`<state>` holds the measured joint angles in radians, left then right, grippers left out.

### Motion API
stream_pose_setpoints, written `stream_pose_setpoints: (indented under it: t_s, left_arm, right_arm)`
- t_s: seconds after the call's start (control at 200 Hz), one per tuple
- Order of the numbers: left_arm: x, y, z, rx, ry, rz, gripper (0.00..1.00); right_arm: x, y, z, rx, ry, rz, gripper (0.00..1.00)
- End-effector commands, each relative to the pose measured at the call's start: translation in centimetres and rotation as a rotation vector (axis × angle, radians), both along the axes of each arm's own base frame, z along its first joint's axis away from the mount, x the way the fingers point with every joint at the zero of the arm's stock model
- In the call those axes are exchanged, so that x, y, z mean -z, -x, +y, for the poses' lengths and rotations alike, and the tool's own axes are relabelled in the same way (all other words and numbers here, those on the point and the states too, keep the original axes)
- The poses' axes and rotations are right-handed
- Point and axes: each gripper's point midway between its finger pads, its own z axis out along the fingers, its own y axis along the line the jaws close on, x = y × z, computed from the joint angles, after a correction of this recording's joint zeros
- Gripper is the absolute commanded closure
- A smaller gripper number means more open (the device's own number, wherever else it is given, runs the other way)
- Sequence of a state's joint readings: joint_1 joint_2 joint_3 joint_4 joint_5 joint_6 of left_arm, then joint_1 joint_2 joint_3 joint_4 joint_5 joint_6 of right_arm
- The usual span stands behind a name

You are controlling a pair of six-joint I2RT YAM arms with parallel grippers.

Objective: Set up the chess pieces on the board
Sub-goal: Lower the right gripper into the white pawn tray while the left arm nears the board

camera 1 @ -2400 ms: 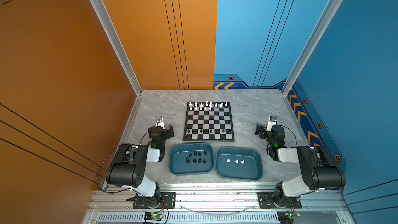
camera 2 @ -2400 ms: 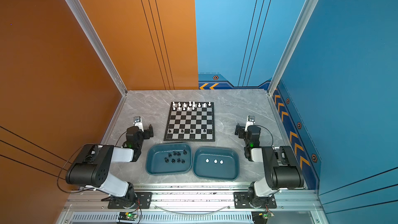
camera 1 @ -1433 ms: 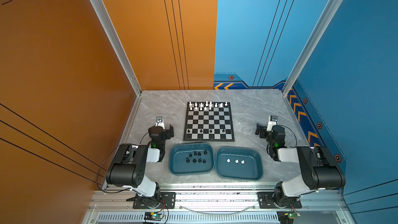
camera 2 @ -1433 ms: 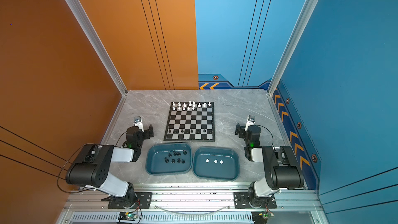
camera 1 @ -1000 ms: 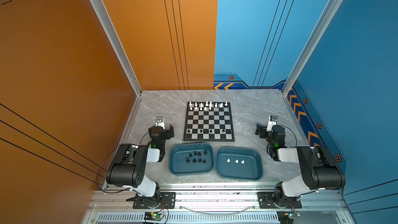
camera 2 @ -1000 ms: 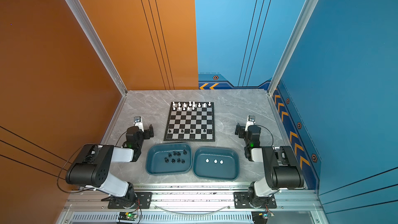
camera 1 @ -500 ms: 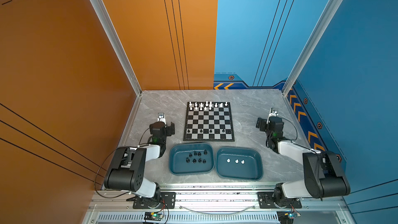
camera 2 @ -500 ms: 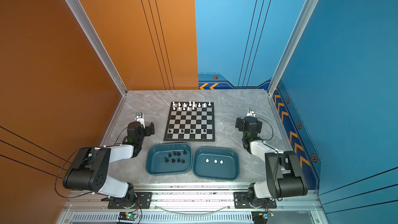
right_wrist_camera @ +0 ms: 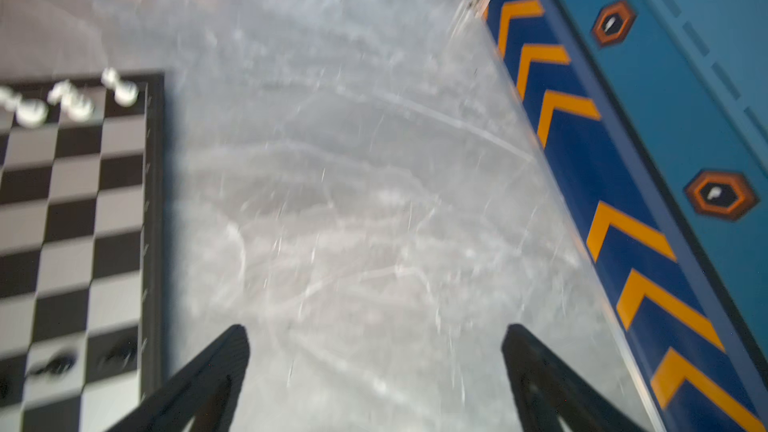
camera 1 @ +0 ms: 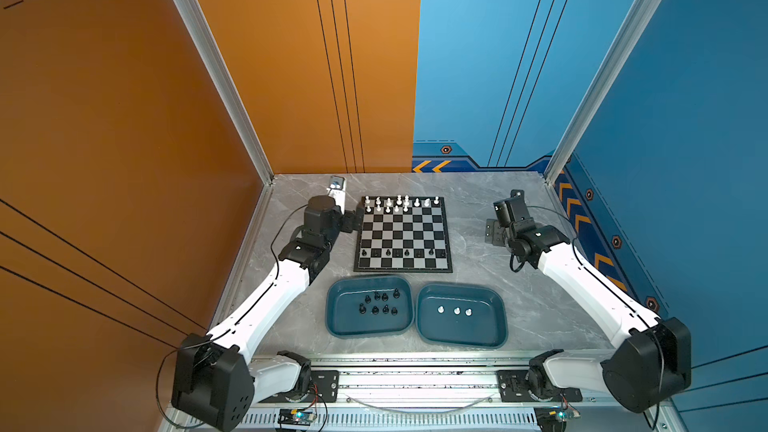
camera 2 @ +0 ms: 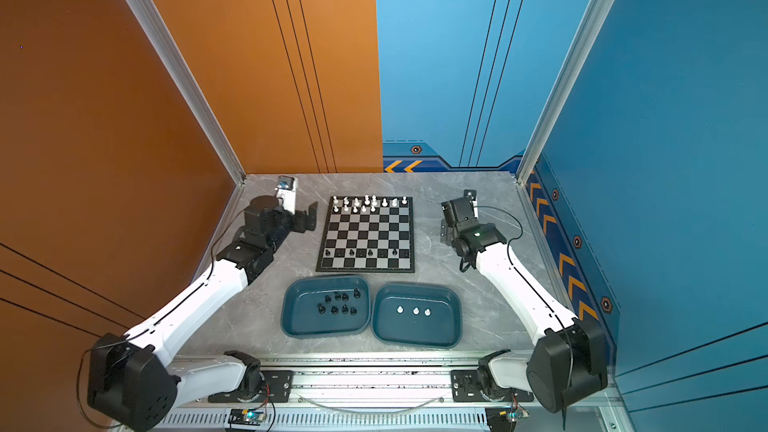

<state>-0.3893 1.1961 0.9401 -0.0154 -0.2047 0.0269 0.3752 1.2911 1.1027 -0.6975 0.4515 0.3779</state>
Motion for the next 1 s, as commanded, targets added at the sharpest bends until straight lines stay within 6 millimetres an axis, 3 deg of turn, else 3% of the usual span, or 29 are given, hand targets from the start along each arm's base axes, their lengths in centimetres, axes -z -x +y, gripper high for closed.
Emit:
stream_pose_setpoints:
  t_s: [0.0, 0.22, 0.416, 0.686, 0.851, 0.996]
  left_arm:
    - [1.7, 4.0, -2.2, 0.096, -0.051, 0.144, 0.02]
    - [1.9, 9.5, -5.9, 0.246, -0.159, 0.206, 0.02]
    - [2.3, 11.0, -7.5, 0.315, -0.159, 0.228, 0.02]
    - [4.0, 11.8, -10.3, 0.4, -0.192, 0.275, 0.01]
    - [4.5, 11.8, -10.2, 0.383, -0.192, 0.271, 0.01]
    - [4.5, 11.8, -9.6, 0.362, -0.199, 0.257, 0.02]
  right_arm:
    - [1.1, 6.6, 0.3, -0.002, -0.038, 0.203, 0.11]
    - [2.0, 14.3, 1.7, 0.001, -0.217, 0.34, 0.22]
    - [2.5, 17.6, 2.6, 0.017, -0.332, 0.408, 0.3]
    - [5.0, 18.3, 5.2, -0.036, -0.366, 0.492, 0.46]
    - [6.3, 17.1, 6.7, -0.053, -0.386, 0.485, 0.45]
    - [8.2, 16.5, 7.9, -0.069, -0.38, 0.515, 0.52]
